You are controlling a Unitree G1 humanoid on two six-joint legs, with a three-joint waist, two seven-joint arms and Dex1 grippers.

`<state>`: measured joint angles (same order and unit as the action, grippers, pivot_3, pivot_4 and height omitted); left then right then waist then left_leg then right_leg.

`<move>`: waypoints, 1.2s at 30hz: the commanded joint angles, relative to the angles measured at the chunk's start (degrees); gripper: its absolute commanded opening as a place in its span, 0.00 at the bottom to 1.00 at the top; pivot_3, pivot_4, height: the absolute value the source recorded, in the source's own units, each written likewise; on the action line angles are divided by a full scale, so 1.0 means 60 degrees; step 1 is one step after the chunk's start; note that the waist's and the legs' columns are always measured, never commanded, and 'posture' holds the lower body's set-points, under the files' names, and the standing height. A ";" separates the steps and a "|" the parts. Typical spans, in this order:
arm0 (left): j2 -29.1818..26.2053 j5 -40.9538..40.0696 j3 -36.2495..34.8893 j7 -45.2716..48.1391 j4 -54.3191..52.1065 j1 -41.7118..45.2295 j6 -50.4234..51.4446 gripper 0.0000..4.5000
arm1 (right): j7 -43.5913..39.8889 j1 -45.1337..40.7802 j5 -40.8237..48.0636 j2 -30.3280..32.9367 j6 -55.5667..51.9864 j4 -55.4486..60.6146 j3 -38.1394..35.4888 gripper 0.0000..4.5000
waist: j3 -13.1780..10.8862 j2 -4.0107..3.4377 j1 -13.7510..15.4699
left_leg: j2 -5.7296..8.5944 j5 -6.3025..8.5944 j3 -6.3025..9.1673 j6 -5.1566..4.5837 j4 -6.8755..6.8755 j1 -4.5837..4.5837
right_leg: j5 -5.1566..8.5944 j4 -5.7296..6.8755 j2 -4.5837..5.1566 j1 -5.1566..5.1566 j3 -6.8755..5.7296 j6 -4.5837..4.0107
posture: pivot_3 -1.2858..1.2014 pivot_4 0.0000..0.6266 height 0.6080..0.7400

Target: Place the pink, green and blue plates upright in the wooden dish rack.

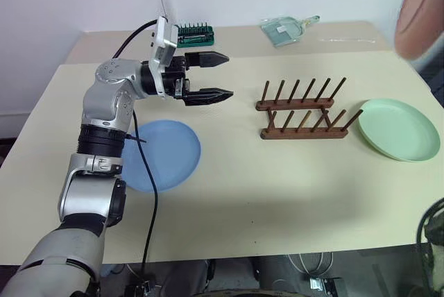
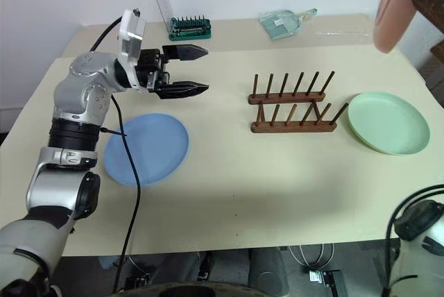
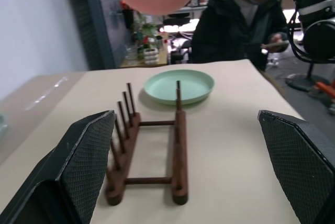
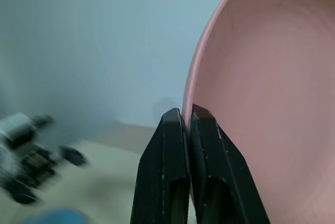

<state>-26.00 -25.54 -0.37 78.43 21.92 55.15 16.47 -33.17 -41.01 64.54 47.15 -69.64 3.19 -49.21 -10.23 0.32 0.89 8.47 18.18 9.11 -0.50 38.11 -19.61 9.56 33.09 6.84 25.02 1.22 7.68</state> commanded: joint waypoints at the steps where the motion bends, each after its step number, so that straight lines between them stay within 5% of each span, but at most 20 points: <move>1: -0.0170 -0.0194 -0.0241 -0.0161 -0.0609 -0.0131 0.0022 1.00 | -0.0404 0.0016 0.0651 0.0210 -0.0191 -0.1078 0.0096 0.01 | 0.0003 -0.0010 -0.0006 | 0.0002 0.0001 -0.0011 -0.0002 0.0000 -0.0005 | 0.0000 0.0001 0.0002 0.0011 0.0008 0.0000 | 0.52 0.24 1.00; 16: -0.0614 -0.0436 -0.0348 -0.0586 -0.1620 -0.0725 0.0421 1.00 | -0.3273 0.0725 -0.0643 0.1462 0.0571 -0.3346 0.2226 0.01 | 0.0012 -0.0025 -0.0034 | -0.0012 -0.0030 -0.0022 0.0046 0.0014 -0.0116 | -0.0042 0.0025 -0.0016 0.0137 0.0007 -0.0023 | 0.52 0.24 1.00; 36: -0.0457 -0.0386 -0.0214 -0.0467 -0.1266 -0.0390 0.0330 1.00 | -0.3214 0.1336 -0.1256 0.1233 0.1043 -0.3491 0.2418 0.01 | 0.0013 -0.0026 -0.0031 | -0.0012 -0.0031 -0.0023 0.0047 0.0021 -0.0118 | -0.0046 0.0025 -0.0016 0.0137 0.0007 -0.0022 | 0.52 0.24 1.00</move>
<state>-28.51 -27.22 -1.06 75.40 15.31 51.61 19.25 -52.58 -32.32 57.04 54.62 -65.08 -18.48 -33.87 -10.15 0.16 0.70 8.39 17.99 8.97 -0.22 38.24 -20.32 9.28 33.24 6.74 25.84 1.27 7.54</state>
